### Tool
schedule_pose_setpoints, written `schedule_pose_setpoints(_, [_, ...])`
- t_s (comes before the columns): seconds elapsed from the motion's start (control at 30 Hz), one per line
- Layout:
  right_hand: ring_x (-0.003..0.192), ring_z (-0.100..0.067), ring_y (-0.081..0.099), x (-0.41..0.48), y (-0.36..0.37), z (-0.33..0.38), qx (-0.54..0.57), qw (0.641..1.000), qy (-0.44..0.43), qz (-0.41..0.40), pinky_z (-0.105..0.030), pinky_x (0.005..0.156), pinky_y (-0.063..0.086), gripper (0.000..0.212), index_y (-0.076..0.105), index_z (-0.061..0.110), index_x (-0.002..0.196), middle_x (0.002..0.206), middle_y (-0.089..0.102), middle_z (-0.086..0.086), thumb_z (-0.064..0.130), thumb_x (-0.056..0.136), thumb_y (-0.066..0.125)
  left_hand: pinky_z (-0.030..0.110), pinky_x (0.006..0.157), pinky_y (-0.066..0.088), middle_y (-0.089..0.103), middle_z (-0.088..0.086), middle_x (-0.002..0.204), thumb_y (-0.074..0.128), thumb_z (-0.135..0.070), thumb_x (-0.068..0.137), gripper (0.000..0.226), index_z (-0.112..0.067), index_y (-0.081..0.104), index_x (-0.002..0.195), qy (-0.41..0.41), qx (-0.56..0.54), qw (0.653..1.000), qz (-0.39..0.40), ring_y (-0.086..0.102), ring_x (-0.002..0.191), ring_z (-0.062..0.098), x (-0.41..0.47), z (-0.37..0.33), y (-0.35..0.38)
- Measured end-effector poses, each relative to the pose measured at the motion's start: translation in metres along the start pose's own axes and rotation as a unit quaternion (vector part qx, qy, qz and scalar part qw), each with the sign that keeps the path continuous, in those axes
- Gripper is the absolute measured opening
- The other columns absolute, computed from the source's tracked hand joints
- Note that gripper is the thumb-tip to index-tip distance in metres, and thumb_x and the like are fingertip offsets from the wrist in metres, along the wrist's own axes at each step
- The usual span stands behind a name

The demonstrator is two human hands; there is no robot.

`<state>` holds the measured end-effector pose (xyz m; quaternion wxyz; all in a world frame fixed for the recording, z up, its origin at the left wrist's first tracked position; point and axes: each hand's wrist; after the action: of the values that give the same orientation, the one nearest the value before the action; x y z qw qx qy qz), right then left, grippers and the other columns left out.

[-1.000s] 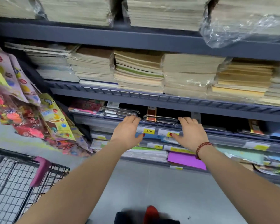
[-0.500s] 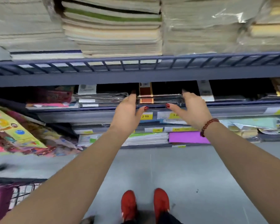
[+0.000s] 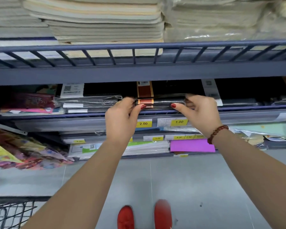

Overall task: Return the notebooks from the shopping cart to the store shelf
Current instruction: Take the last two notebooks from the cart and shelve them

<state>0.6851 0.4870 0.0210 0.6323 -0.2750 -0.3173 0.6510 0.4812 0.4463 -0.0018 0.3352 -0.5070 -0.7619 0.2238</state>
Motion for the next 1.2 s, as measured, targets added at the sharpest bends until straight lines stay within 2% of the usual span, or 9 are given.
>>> schedule_pose_setpoints(0.1, [0.086, -0.008, 0.063, 0.001, -0.001, -0.001, 0.025, 1.000, 0.015, 0.003, -0.023, 0.086, 0.050, 0.073, 0.053, 0.002, 0.130, 0.099, 0.070, -0.007, 0.044, 0.074, 0.073, 0.045, 0.067, 0.057, 0.070, 0.016, 0.078, 0.065, -0.024, 0.085, 0.027, 0.002, 0.062, 0.089, 0.013, 0.002, 1.000, -0.006, 0.068, 0.075, 0.031, -0.002, 0.001, 0.000])
schedule_pose_setpoints(0.23, [0.080, -0.007, 0.060, 0.000, 0.000, -0.001, 0.003, 1.000, -0.009, 0.000, -0.026, 0.080, 0.051, 0.083, 0.034, 0.016, 0.144, 0.092, 0.065, 0.001, 0.049, 0.076, 0.069, 0.034, 0.077, 0.055, 0.073, 0.007, 0.091, 0.064, -0.024, 0.088, 0.051, -0.015, 0.048, 0.136, 0.010, 0.004, 1.000, 0.001, 0.070, 0.088, 0.017, -0.004, -0.002, -0.001])
schedule_pose_setpoints(0.37, [0.080, -0.004, 0.058, -0.005, 0.006, -0.005, 0.030, 0.998, -0.040, -0.030, -0.027, 0.083, 0.051, 0.070, 0.036, 0.027, 0.142, 0.098, 0.067, 0.000, 0.043, 0.081, 0.066, 0.041, 0.078, 0.057, 0.073, 0.005, 0.087, 0.062, -0.027, 0.085, 0.030, -0.003, 0.064, 0.103, -0.018, -0.036, 0.999, -0.019, 0.070, 0.086, 0.014, -0.004, -0.003, 0.002])
schedule_pose_setpoints(0.57, [0.075, 0.012, 0.056, -0.007, 0.010, -0.012, 0.120, 0.991, -0.044, -0.047, -0.017, 0.079, 0.049, 0.053, 0.055, 0.015, 0.130, 0.093, 0.061, 0.012, 0.027, 0.081, 0.071, 0.017, 0.076, 0.051, 0.063, -0.005, 0.072, 0.071, -0.017, 0.082, 0.023, 0.004, 0.064, 0.088, -0.076, -0.094, 0.992, -0.037, 0.057, 0.070, -0.019, -0.006, -0.007, 0.005])
schedule_pose_setpoints(0.7, [0.078, 0.013, 0.057, -0.007, 0.009, -0.015, 0.124, 0.990, -0.049, -0.046, -0.011, 0.080, 0.047, 0.056, 0.055, 0.017, 0.130, 0.096, 0.063, 0.009, 0.032, 0.079, 0.073, 0.009, 0.078, 0.046, 0.061, -0.014, 0.083, 0.071, -0.019, 0.082, 0.023, -0.002, 0.068, 0.097, -0.089, -0.106, 0.990, -0.029, 0.059, 0.080, -0.007, -0.009, -0.012, 0.003])
schedule_pose_setpoints(0.8, [0.079, 0.007, 0.061, -0.006, 0.009, -0.015, 0.143, 0.988, -0.044, -0.043, -0.010, 0.079, 0.048, 0.052, 0.058, 0.013, 0.127, 0.096, 0.066, 0.004, 0.031, 0.080, 0.072, 0.006, 0.074, 0.047, 0.061, -0.020, 0.076, 0.069, -0.022, 0.084, 0.020, -0.003, 0.067, 0.090, -0.092, -0.118, 0.989, -0.021, 0.058, 0.073, -0.017, -0.009, -0.012, 0.002])
schedule_pose_setpoints(0.93, [0.086, -0.010, 0.065, -0.006, 0.007, -0.012, 0.150, 0.987, -0.031, -0.045, -0.022, 0.084, 0.051, 0.044, 0.063, 0.006, 0.119, 0.096, 0.068, 0.000, 0.027, 0.081, 0.071, 0.021, 0.071, 0.051, 0.068, 0.002, 0.070, 0.065, -0.019, 0.088, 0.019, 0.000, 0.068, 0.085, -0.102, -0.139, 0.984, -0.044, 0.056, 0.064, -0.002, -0.009, -0.015, 0.002])
schedule_pose_setpoints(1.07, [0.082, -0.016, 0.066, -0.008, 0.002, -0.006, 0.103, 0.993, -0.049, -0.042, -0.033, 0.083, 0.054, 0.034, 0.069, 0.003, 0.105, 0.088, 0.071, -0.007, 0.029, 0.083, 0.069, 0.001, 0.067, 0.044, 0.060, -0.021, 0.069, 0.067, -0.014, 0.086, 0.015, -0.001, 0.072, 0.093, -0.130, -0.147, 0.980, -0.044, 0.057, 0.063, -0.015, -0.008, -0.019, -0.001])
schedule_pose_setpoints(1.2, [0.092, -0.026, 0.065, -0.008, -0.013, 0.003, -0.011, 0.996, -0.090, 0.009, -0.040, 0.085, 0.054, 0.048, 0.062, 0.002, 0.117, 0.098, 0.069, -0.013, 0.038, 0.085, 0.065, 0.010, 0.084, 0.048, 0.065, -0.007, 0.090, 0.068, -0.018, 0.085, 0.032, -0.004, 0.066, 0.114, -0.158, -0.154, 0.975, 0.004, 0.062, 0.085, 0.002, -0.009, -0.023, -0.016])
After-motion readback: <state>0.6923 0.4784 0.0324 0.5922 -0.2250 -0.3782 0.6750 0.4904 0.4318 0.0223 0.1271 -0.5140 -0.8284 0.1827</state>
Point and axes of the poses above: each hand's wrist, its own x-axis towards the middle knuckle, its own y-axis out of the palm, z = x × y
